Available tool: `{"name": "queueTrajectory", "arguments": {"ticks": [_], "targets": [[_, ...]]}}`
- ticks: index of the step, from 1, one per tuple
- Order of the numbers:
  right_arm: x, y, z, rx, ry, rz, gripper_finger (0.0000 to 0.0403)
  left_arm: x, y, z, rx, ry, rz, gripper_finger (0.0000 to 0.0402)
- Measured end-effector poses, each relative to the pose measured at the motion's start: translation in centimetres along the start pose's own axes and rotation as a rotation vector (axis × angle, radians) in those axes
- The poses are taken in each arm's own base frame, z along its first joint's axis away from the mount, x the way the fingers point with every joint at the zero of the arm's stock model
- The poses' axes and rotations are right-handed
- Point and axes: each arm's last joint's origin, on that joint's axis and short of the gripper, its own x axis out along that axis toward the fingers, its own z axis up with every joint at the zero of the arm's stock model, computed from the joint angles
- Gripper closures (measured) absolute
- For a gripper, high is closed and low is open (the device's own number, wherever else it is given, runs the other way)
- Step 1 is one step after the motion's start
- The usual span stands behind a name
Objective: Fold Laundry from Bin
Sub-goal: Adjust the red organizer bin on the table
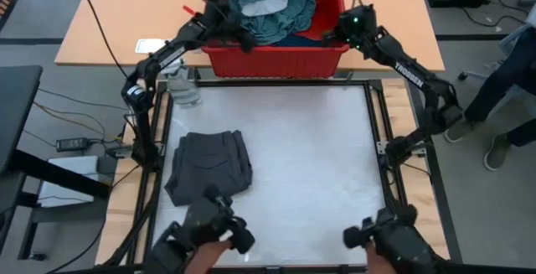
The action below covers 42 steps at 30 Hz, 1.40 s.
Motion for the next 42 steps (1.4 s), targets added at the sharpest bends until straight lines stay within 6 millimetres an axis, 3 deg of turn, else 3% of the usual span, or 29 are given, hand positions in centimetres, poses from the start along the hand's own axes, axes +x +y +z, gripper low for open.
{"name": "queueTrajectory", "arguments": {"ticks": [5, 10, 16, 23, 29, 42], "targets": [[-1.0, -2.6, 0.5, 0.124, 0.006, -0.047, 0.034, -2.5, 1.7, 1.3, -0.064, 0.041, 0.065, 0.023], [-1.6, -4.9, 0.7, 0.251, 0.031, 0.031, 0.028, -6.5, 3.7, 3.0, -0.154, 0.071, 0.139, 0.0215], [-1.5, -7.7, 0.2, 0.409, 0.11, 0.107, 0.0167, -9.3, 6.8, 2.5, -0.324, 0.125, 0.146, 0.0146], [-0.2, -7.6, -0.6, 0.46, 0.184, 0.142, 0.0071, -11.3, 10.2, 1.0, -0.463, 0.169, 0.116, 0.0055], [0.3, -7.5, -1.2, 0.511, 0.238, 0.098, 0.0065, -11.6, 11.2, 0.2, -0.485, 0.211, 0.124, 0.0031], [0.1, -5.2, -1.9, 0.478, 0.289, 0.036, 0.0128, -9.2, 12.6, -1.5, -0.532, 0.29, 0.048, 0.0031]]}}
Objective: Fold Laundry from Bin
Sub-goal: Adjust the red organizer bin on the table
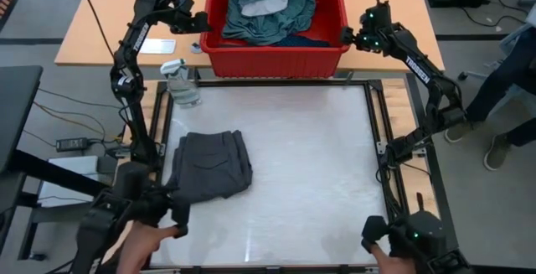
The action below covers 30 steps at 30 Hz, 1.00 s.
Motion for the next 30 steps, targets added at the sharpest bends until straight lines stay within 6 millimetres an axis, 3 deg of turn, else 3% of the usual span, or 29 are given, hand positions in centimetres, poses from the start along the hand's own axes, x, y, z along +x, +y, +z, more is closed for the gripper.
{"name": "queueTrajectory", "arguments": {"ticks": [5, 11, 22, 26, 30], "targets": [[0.0, 0.5, -0.5, -0.016, -0.003, -0.047, 0.0156, 0.7, 0.5, 0.0, -0.017, 0.012, 0.053, 0.0047], [0.0, 0.5, -0.7, -0.024, -0.02, -0.11, 0.0193, 0.6, 0.8, 0.0, -0.013, 0.005, 0.14, 0.0095], [2.1, 0.7, -1.1, -0.044, 0.032, -0.096, 0.0272, 2.8, -0.1, -1.3, 0.015, 0.099, 0.133, 0.0251], [1.6, 1.1, -1.4, -0.053, 0.028, -0.1, 0.0289, 3.0, -0.8, -1.8, -0.005, 0.139, 0.132, 0.0288], [0.3, 1.2, -2.4, -0.08, 0.114, -0.105, 0.0297, 2.9, -1.9, -2.8, 0.004, 0.214, 0.134, 0.0292]]}}
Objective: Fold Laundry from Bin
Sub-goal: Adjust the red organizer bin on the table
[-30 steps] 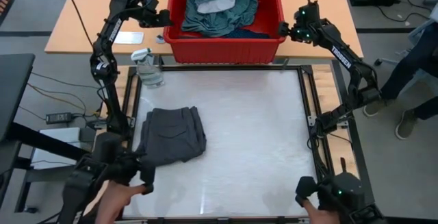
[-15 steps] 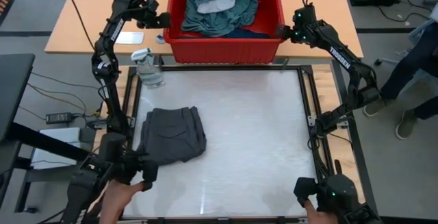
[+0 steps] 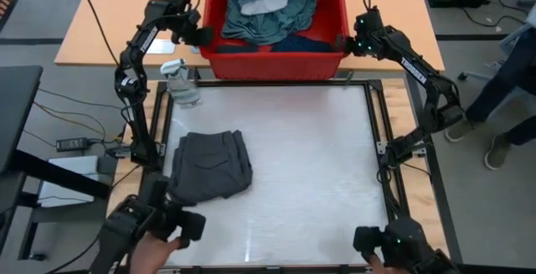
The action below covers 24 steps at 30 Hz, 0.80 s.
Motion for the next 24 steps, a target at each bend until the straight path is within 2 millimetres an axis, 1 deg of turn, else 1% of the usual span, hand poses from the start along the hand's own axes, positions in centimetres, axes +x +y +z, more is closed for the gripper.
{"name": "queueTrajectory", "arguments": {"ticks": [4, 9, 13, 15, 19, 24], "targets": [[-1.1, 0.2, -1.2, -0.04, 0.071, -0.022, 0.0294, -0.1, -1.4, -1.4, 0.036, 0.104, 0.005, 0.0278], [-2.6, 0.7, -2.8, -0.076, 0.141, -0.042, 0.0292, -0.1, -3.0, -2.8, 0.061, 0.213, 0.024, 0.0273], [-4.4, 0.9, -4.6, -0.118, 0.227, -0.092, 0.0291, -0.3, -4.4, -3.6, 0.091, 0.253, 0.031, 0.0272], [-5.2, 0.8, -5.0, -0.132, 0.233, -0.112, 0.0289, -0.4, -5.2, -3.9, 0.113, 0.252, 0.031, 0.0271], [-6.2, 0.7, -5.2, -0.165, 0.198, -0.127, 0.0274, -1.3, -5.5, -4.4, 0.127, 0.253, 0.057, 0.0266], [-7.4, 0.5, -5.2, -0.193, 0.148, -0.11, 0.0234, -3.3, -5.3, -4.8, 0.167, 0.201, 0.091, 0.0236]]}}
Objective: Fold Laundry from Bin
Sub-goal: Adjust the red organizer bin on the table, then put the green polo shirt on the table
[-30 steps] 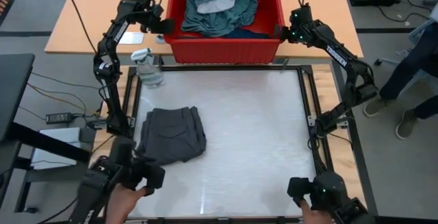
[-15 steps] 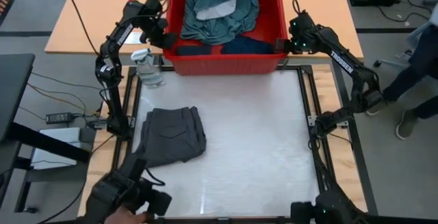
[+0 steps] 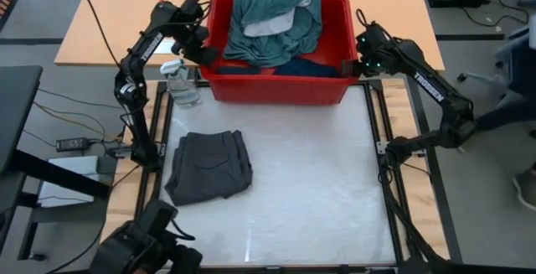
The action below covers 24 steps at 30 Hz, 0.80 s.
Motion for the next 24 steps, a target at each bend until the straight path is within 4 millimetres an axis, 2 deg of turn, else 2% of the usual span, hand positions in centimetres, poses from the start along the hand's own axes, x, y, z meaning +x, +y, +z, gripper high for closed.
{"name": "queueTrajectory", "arguments": {"ticks": [8, 11, 14, 16, 19, 24], "targets": [[-2.0, -0.6, -0.3, 0.004, -0.106, -0.007, 0.0181, -4.8, -0.2, -2.1, 0.01, -0.186, 0.032, 0.02], [-2.4, -0.7, -0.2, -0.014, -0.142, -0.004, 0.0175, -6.7, -0.9, -2.3, 0.076, -0.334, 0.038, 0.0199], [-2.8, -0.4, 0.0, -0.056, -0.186, 0.035, 0.0175, -7.8, -2.3, -1.7, 0.194, -0.493, 0.042, 0.0199], [-3.0, -0.1, 0.2, -0.078, -0.211, 0.071, 0.0176, -7.8, -3.5, -0.9, 0.269, -0.557, 0.025, 0.0199], [-3.1, 0.5, 0.2, -0.106, -0.231, 0.114, 0.0176, -6.5, -5.7, 0.7, 0.381, -0.617, -0.013, 0.0199], [-3.3, 1.6, -0.2, -0.171, -0.233, 0.158, 0.0176, -2.5, -8.6, 4.2, 0.603, -0.682, 0.011, 0.0199]]}}
